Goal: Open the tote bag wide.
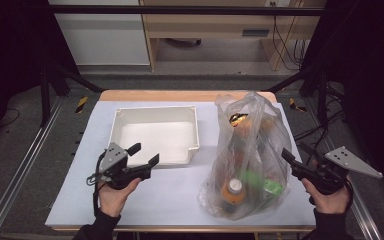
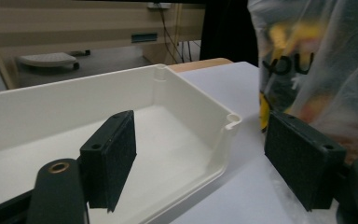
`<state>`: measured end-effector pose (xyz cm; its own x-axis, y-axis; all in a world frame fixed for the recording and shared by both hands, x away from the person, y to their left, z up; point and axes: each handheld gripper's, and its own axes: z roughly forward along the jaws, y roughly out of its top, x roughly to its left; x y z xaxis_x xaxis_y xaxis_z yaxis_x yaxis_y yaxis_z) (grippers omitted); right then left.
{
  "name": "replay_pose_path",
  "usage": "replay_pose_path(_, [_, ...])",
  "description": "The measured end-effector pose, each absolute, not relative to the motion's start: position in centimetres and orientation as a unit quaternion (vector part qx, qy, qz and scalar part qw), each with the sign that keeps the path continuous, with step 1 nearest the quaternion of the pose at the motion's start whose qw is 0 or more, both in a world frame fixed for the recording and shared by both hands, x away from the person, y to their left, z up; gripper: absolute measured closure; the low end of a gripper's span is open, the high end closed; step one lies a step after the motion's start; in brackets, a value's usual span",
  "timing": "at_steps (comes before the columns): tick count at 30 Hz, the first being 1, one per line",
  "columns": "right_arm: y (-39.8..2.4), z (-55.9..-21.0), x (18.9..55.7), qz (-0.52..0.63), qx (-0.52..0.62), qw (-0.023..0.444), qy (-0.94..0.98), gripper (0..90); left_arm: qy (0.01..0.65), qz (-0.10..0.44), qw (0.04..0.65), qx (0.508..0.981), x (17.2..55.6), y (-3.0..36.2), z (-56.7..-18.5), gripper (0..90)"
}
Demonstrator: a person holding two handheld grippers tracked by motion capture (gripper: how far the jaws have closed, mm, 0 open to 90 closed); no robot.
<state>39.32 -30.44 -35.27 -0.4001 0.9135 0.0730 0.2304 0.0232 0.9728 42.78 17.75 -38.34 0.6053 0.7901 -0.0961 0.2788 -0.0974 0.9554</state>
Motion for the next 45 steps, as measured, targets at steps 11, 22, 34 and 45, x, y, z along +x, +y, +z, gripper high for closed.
replay_pose_path(11, [-28.3, -36.4, 40.1, 0.519, 0.430, 0.289, 0.680, 58.3, 0.317, 0.184, 0.563, 0.740, 43.4, 8.8, -36.7, 28.5])
replay_pose_path(22, [-28.0, -36.7, 39.9, 0.510, 0.418, 0.276, 0.699, 88.6, 0.274, 0.174, 0.568, 0.757, 43.2, 3.6, -34.6, 28.5])
replay_pose_path(34, [-27.1, -35.0, 38.4, 0.546, 0.381, 0.263, 0.699, 56.6, 0.236, 0.142, 0.533, 0.800, 43.4, 0.6, -36.0, 71.7])
replay_pose_path(45, [-26.7, -36.4, 39.0, 0.509, 0.396, 0.263, 0.717, 90.0, 0.233, 0.136, 0.523, 0.809, 43.3, 1.5, -36.4, 90.0])
